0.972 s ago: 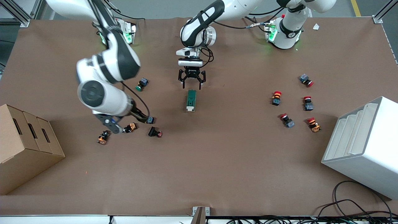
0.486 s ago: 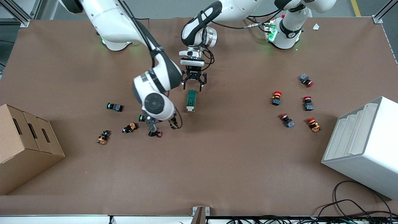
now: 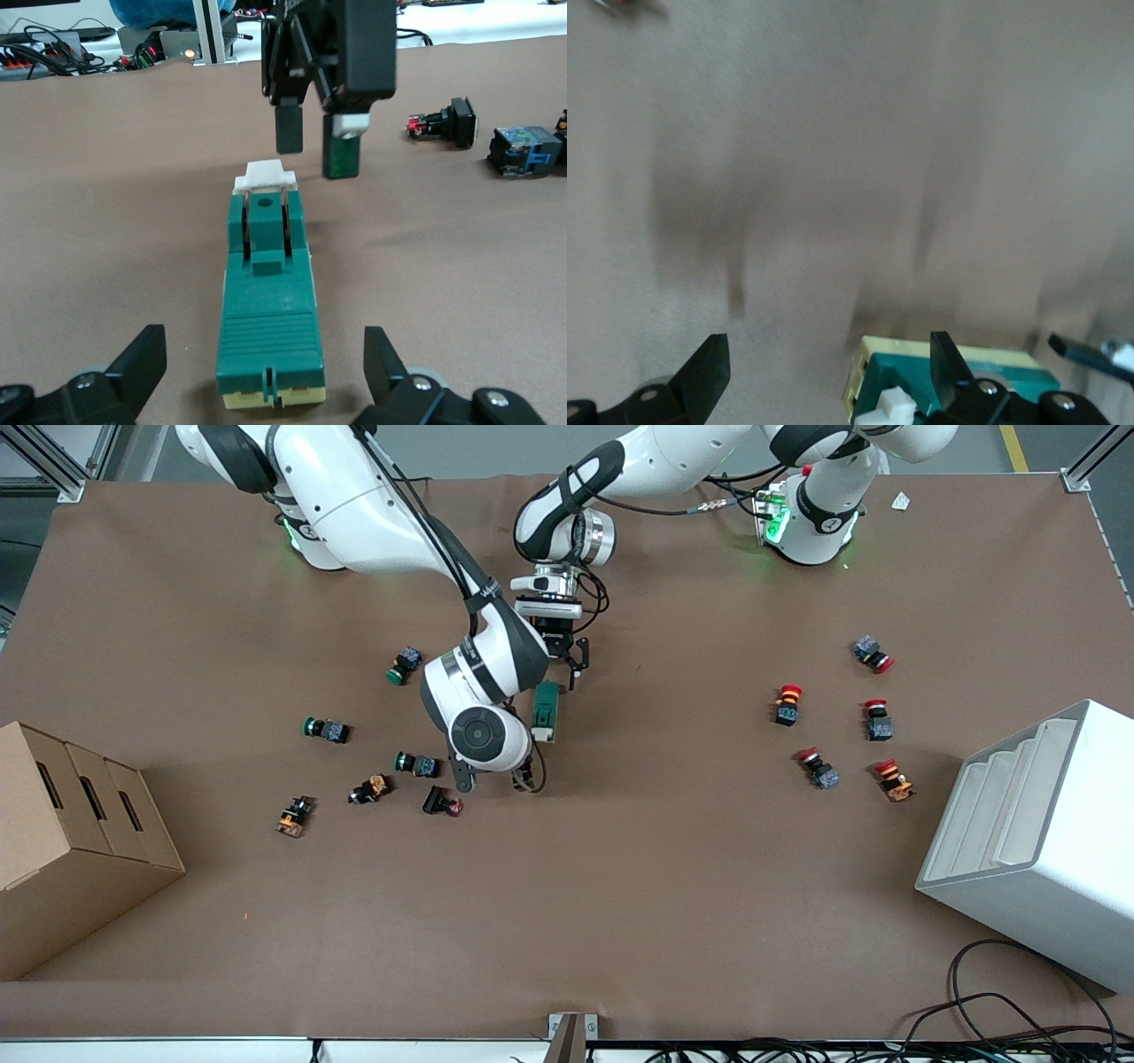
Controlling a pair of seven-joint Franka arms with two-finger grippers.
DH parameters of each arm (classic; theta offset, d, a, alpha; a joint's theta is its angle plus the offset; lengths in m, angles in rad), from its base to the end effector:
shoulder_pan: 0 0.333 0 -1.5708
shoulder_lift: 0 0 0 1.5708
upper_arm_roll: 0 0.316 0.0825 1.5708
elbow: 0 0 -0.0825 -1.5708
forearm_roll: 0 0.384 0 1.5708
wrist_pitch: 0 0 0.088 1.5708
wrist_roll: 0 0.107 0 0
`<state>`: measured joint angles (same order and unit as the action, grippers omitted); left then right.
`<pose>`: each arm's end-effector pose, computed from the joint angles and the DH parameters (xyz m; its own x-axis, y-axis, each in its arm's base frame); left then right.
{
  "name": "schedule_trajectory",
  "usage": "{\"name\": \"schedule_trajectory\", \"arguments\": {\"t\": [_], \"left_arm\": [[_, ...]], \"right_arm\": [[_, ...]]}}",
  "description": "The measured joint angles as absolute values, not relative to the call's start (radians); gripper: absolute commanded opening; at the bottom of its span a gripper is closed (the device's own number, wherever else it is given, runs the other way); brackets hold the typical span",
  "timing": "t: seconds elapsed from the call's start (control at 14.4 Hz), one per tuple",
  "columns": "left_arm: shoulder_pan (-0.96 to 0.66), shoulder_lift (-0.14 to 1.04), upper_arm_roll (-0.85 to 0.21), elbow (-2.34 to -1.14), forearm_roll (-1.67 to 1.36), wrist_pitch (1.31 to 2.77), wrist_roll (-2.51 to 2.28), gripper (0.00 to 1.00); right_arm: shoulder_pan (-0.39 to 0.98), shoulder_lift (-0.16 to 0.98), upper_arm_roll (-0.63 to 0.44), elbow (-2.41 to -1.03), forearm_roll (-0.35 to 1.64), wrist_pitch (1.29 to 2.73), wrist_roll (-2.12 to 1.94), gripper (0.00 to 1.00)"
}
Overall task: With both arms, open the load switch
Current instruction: 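Press the white switch handle down with the right gripper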
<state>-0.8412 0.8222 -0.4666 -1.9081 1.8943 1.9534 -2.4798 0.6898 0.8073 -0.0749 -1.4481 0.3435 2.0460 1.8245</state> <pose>0.2166 -0.5587 0.0914 0.4703 -0.0985 0.8770 -0.1352 -0.9901 -0.0387 0.5566 0.4263 0.1927 0.1661 -0.9749 -0.1483 -0.9433 -0.2009 0.2643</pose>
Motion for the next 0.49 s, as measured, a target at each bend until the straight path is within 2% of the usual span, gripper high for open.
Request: {"name": "schedule_trajectory", "arguments": {"t": [0.28, 0.49], "left_arm": [[-0.853, 0.858, -0.466, -1.883, 1.898, 1.937, -2.484, 0.98], [-0.854, 0.863, -0.465, -1.875, 1.898, 1.936, -2.496, 0.99]], "right_arm": [[0.693, 0.810, -0.074, -1.438, 0.390, 2.024, 1.824, 1.00], [0.709, 0.810, -0.073, -1.428, 0.393, 1.923, 1.825, 1.00]]}}
